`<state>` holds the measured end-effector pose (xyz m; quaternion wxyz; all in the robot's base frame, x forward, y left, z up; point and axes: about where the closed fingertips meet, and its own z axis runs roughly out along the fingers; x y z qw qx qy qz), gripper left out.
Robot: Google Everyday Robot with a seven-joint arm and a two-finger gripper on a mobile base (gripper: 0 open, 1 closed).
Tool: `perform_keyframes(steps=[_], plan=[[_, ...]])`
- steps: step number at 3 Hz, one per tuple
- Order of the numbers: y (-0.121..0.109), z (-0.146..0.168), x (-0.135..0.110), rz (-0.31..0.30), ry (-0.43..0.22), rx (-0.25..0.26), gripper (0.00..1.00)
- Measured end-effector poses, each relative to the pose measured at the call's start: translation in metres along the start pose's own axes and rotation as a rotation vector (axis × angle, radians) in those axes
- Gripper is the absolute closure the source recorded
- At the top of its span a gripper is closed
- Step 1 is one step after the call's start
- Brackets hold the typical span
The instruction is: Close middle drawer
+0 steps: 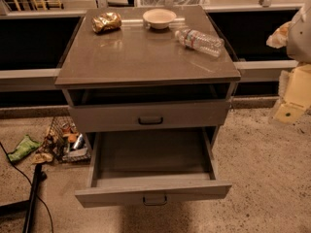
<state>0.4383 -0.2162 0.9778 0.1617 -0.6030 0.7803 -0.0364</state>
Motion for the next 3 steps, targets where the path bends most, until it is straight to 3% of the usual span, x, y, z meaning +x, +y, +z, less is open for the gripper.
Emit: perform_keyframes(steps=[1, 2, 3], plan=[[0.000, 0.000, 0.000, 0.000, 0.000, 0.000, 0.00], [0.013, 0.038, -0.005, -0.003, -0.032, -0.060, 0.00], [0.045, 0.104, -0.014, -0.006, -0.071, -0.151, 0.00]])
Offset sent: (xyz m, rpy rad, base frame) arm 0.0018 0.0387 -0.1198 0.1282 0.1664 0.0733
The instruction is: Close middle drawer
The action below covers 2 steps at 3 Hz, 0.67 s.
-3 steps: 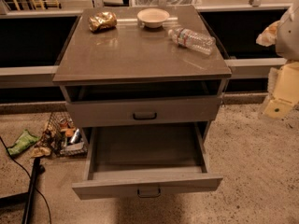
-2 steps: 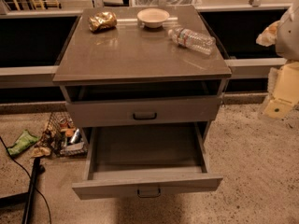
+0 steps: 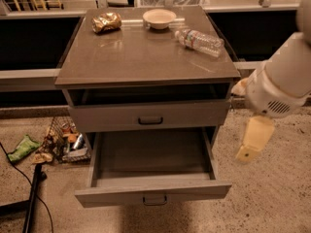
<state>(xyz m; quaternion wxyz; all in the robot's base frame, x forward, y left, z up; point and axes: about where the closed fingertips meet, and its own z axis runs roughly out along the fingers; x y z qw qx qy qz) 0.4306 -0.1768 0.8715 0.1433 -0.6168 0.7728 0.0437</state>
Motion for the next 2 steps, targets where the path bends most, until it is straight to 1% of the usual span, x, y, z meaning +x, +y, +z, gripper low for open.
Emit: perform_keyframes(steps=[1, 2], plan=[[0.031, 0.072, -0.003, 0.017, -0.059, -0.097, 0.00], [0.062, 0.153, -0.009, 0.073, -0.134, -0.199, 0.00]])
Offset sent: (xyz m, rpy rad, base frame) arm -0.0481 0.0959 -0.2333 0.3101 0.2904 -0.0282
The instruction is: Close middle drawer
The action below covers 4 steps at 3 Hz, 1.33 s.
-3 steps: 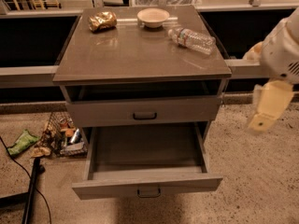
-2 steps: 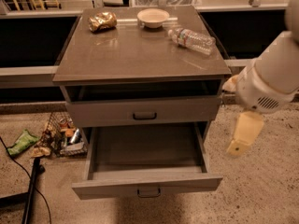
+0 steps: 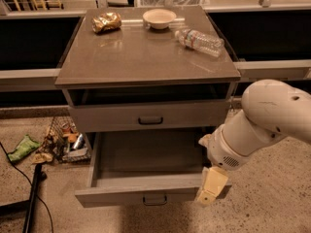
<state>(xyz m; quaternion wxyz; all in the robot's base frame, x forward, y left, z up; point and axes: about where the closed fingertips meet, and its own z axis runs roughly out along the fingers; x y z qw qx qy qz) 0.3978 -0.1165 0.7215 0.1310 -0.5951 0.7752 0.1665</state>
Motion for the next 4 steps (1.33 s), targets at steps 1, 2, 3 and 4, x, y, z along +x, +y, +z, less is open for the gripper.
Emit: perform_keyframes(steps=[1, 2, 3, 4], plan=[[0.000, 0.000, 0.000, 0.000, 0.000, 0.000, 0.00], [-0.003, 0.012, 0.005, 0.012, -0.019, -0.016, 0.00], [-0.011, 0.064, 0.025, -0.041, -0.002, -0.048, 0.00], [-0.019, 0.123, 0.048, -0.094, -0.032, -0.103, 0.00]])
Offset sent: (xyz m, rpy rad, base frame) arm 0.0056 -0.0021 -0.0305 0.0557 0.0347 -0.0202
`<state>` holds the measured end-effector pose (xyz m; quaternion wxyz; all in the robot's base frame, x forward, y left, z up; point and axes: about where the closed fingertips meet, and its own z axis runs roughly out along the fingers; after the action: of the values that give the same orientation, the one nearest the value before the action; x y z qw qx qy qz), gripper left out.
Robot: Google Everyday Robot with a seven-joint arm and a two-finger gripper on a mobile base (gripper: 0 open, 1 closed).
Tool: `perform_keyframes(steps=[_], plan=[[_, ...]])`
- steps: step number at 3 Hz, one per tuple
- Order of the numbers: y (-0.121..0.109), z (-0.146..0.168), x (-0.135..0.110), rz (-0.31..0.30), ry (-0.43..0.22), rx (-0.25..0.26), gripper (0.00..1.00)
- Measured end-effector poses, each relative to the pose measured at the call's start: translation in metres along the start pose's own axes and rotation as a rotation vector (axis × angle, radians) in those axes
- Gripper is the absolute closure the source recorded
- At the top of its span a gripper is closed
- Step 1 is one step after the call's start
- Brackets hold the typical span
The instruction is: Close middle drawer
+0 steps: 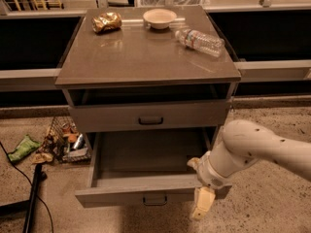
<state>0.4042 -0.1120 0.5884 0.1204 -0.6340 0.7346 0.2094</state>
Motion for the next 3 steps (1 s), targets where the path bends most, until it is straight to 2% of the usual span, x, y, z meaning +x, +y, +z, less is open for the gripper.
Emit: perform_keyframes(steps=[1, 2, 3], plan=[[-0.006, 0.048, 0.019, -0.064, -0.035, -0.047, 0.19], [-0.011, 0.084, 0.036, -0.097, -0.067, -0.072, 0.42], [-0.022, 0.124, 0.056, -0.097, -0.089, -0.094, 0.73]])
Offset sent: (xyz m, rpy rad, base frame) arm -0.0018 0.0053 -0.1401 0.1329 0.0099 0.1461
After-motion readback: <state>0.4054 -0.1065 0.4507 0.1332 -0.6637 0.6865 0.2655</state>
